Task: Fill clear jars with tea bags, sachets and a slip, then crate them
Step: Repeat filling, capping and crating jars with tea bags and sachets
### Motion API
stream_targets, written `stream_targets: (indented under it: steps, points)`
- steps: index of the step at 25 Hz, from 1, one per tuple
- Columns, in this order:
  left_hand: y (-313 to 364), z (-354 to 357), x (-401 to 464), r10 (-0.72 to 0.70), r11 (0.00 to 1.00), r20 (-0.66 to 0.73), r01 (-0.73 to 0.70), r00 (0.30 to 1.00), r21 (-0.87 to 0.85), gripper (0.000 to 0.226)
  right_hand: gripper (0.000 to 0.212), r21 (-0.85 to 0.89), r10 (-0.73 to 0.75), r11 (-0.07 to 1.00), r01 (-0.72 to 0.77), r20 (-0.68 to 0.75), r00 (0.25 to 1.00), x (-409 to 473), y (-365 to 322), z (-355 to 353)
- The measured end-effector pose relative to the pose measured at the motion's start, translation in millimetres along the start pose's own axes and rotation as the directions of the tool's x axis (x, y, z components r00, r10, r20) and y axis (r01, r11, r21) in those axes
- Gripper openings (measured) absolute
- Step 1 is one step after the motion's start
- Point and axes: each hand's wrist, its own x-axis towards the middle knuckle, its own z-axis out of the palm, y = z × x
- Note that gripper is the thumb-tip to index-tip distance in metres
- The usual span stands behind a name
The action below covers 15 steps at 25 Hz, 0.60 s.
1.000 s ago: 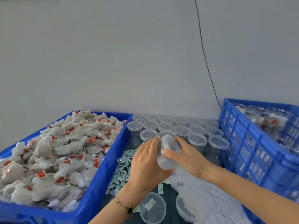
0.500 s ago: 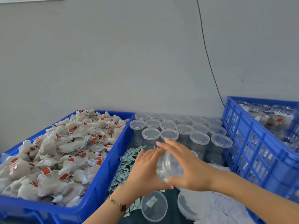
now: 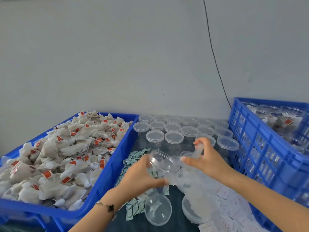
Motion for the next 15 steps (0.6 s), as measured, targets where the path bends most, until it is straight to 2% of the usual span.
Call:
stream_targets:
  steps: [2, 3, 4, 6, 7, 8, 9, 12, 13, 15]
  points:
    - [-9.8, -6.4, 2.5, -0.014, 1.0, -0.065, 0.015, 0.998, 0.006, 0.096, 0.073, -0.037, 0.246, 0.969, -0.246, 0.012, 0.969, 11.1, 20.8, 2.2]
    - [-12.5, -10.3, 5.5, -0.004, 0.999, -0.086, 0.009, 0.996, 0.048, 0.097, 0.072, 0.002, 0.333, 0.943, -0.333, 0.043, 0.942, 17.6, 30.1, 6.8]
    - [-14.0, -14.3, 9.2, 0.005, 0.996, -0.097, 0.003, 0.995, 0.087, 0.1, 0.071, 0.114, 0.37, 0.92, -0.375, 0.063, 0.927, 24.0, 36.0, 10.8]
    - [-16.6, -20.9, 13.3, -0.002, 0.997, -0.111, 0.011, 0.994, 0.08, 0.107, 0.074, 0.404, 0.366, 0.845, -0.351, 0.043, 0.93, 36.3, 39.5, 13.6]
    - [-19.2, -22.7, 12.2, -0.019, 0.999, -0.119, 0.023, 0.993, 0.038, 0.108, 0.08, 0.497, 0.364, 0.803, -0.329, 0.028, 0.931, 41.7, 38.8, 13.0]
    - [-22.8, -22.8, 8.6, -0.04, 0.999, -0.125, 0.04, 0.991, -0.008, 0.108, 0.084, 0.513, 0.373, 0.792, -0.331, 0.023, 0.927, 45.3, 39.3, 13.3]
    - [-27.3, -21.3, 3.4, -0.063, 0.997, -0.133, 0.057, 0.989, -0.048, 0.109, 0.085, 0.433, 0.386, 0.831, -0.349, 0.003, 0.922, 47.1, 41.1, 15.6]
    - [-43.2, -10.1, -15.6, -0.153, 0.97, -0.197, 0.109, 0.968, -0.219, 0.109, 0.07, -0.051, 0.319, 0.943, -0.328, -0.135, 0.938, 44.3, 43.5, 33.2]
    - [-46.1, -5.7, -20.4, -0.183, 0.951, -0.225, 0.115, 0.957, -0.286, 0.106, 0.061, -0.129, 0.263, 0.951, -0.28, -0.133, 0.956, 41.3, 37.7, 39.4]
    - [-46.1, 1.1, -25.8, -0.235, 0.909, -0.259, 0.118, 0.937, -0.399, 0.094, 0.049, -0.157, 0.167, 0.972, -0.175, -0.064, 0.984, 38.8, 16.9, 49.7]
